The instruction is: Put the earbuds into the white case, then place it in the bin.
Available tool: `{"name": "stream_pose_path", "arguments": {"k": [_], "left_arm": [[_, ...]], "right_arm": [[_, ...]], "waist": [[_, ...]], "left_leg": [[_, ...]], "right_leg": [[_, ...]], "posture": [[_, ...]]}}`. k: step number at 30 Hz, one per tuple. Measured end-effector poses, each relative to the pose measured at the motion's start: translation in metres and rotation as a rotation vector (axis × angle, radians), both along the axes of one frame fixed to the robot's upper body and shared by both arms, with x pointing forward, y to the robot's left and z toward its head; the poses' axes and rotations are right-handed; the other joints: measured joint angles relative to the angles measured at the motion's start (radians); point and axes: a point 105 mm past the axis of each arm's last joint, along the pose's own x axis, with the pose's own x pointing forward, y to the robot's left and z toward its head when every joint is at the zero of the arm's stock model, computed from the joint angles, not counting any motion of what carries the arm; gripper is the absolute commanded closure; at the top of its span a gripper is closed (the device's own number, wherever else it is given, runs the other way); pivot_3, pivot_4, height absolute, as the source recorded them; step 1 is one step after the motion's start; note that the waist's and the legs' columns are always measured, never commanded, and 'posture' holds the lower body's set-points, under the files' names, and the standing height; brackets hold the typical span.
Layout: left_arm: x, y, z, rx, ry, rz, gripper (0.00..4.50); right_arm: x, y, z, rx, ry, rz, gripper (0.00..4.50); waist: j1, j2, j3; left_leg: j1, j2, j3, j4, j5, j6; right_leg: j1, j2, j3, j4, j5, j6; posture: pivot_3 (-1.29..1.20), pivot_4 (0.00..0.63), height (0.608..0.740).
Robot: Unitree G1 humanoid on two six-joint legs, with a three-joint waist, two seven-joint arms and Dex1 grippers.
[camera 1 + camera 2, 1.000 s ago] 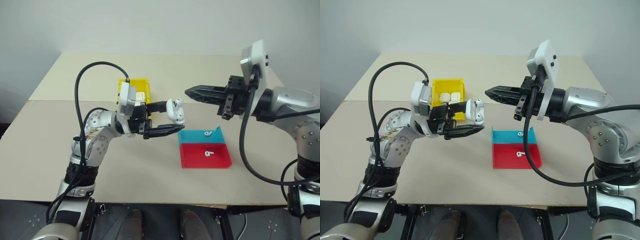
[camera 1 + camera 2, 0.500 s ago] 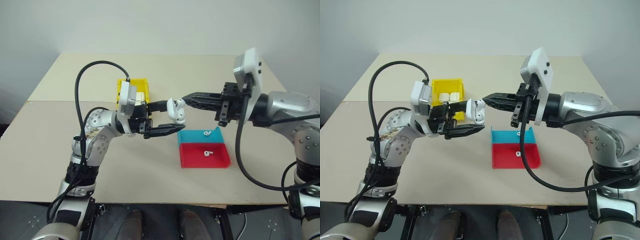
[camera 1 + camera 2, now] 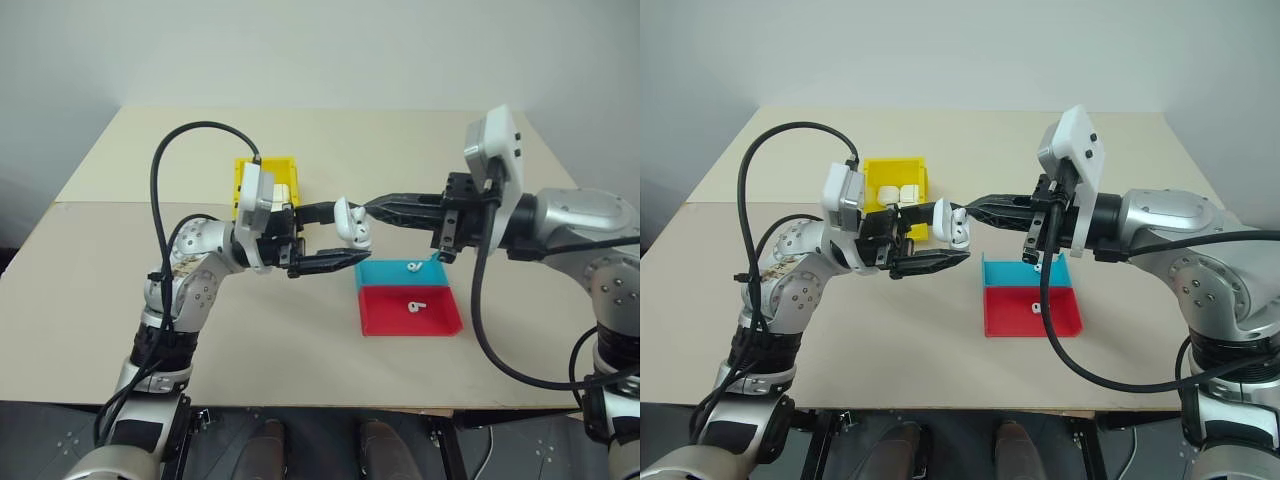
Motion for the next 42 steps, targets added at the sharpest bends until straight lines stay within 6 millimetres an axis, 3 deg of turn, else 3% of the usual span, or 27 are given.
{"name": "stream_pose_path", "arguments": {"k": [4,8,12,16,20,22,26,31,35,38,42], "left_arm": [[0.000,-0.001,0.001,0.000,-0.005,0.000,1.68],[0.006,0.000,-0.005,0.015,0.016,0.018,1.68],[0.013,-0.007,-0.016,0.059,0.041,0.037,1.68],[0.021,-0.018,-0.027,0.109,0.038,0.062,1.68],[0.023,-0.024,-0.027,0.119,0.014,0.068,1.68],[0.024,-0.024,-0.026,0.118,0.009,0.077,1.68],[0.028,-0.020,-0.028,0.114,0.020,0.114,1.68],[0.028,-0.003,-0.020,0.060,-0.008,0.206,1.68],[0.037,0.012,-0.003,-0.035,-0.048,0.411,1.68],[0.062,0.029,0.009,-0.116,-0.032,0.692,1.68],[0.110,0.052,0.018,-0.164,0.066,1.070,1.68]], "right_arm": [[0.002,-0.005,0.003,0.003,-0.009,-0.026,4.47],[0.005,-0.016,0.022,0.044,-0.046,-0.047,4.47],[-0.002,-0.001,0.041,-0.016,-0.124,0.042,4.47],[-0.003,0.027,0.027,-0.179,-0.118,0.136,4.47],[-0.001,0.039,0.012,-0.339,-0.124,0.175,4.47],[0.004,0.036,-0.001,-0.426,-0.126,0.156,4.47],[0.012,0.018,-0.007,-0.482,-0.135,0.108,4.47],[0.018,-0.009,0.005,-0.331,-0.074,0.020,4.47],[0.009,-0.030,0.026,-0.108,-0.118,-0.016,4.47],[0.006,-0.038,0.006,-0.079,-0.097,-0.055,4.47],[0.000,-0.027,-0.012,-0.037,-0.092,-0.069,4.47]], "waist": [[0.000,0.000,0.000],[0.000,0.000,0.000],[-0.005,0.000,0.000],[-0.004,0.000,0.000],[0.000,0.000,0.000],[0.004,0.000,0.000],[0.005,0.000,0.000],[0.000,0.000,0.000],[0.005,0.000,0.000],[0.016,-0.001,0.000],[0.023,0.000,0.000]], "left_leg": [[0.000,0.000,0.000,0.000,0.000,0.000],[0.000,0.000,0.000,0.000,0.000,0.000],[0.001,0.000,0.000,0.000,0.000,0.000],[0.000,0.000,0.001,0.000,0.000,0.000],[-0.001,0.000,0.000,0.000,0.000,0.000],[-0.002,0.000,0.000,0.001,0.000,0.000],[-0.002,0.000,0.000,0.001,0.000,0.000],[-0.001,0.000,0.000,0.001,0.000,0.000],[-0.001,0.000,-0.002,0.000,0.000,0.000],[-0.001,-0.001,-0.002,0.002,0.000,0.000],[-0.001,-0.002,-0.001,0.002,0.000,0.000]], "right_leg": [[0.000,0.000,0.000,0.000,0.000,0.000],[0.000,0.000,0.000,0.000,0.000,0.000],[0.000,0.001,0.000,0.000,0.000,0.000],[0.000,0.000,0.000,0.000,0.000,0.000],[-0.001,0.000,0.000,0.000,0.000,0.000],[-0.001,0.000,-0.001,-0.001,0.000,0.000],[-0.001,-0.001,-0.002,-0.001,0.000,0.000],[-0.001,0.000,0.000,0.000,0.000,0.000],[0.001,-0.001,-0.001,0.000,0.000,0.000],[0.001,-0.002,-0.001,0.000,0.001,0.001],[0.001,-0.001,0.000,0.001,0.001,0.002]], "posture": [[0.00,0.150,0.740],[0.00,0.150,0.740],[0.00,0.150,0.740],[0.00,0.150,0.740],[0.00,0.150,0.740],[0.00,0.150,0.740],[0.00,0.150,0.740],[0.00,0.150,0.740],[0.00,0.150,0.740],[0.00,0.150,0.740],[0.00,0.150,0.740]]}}
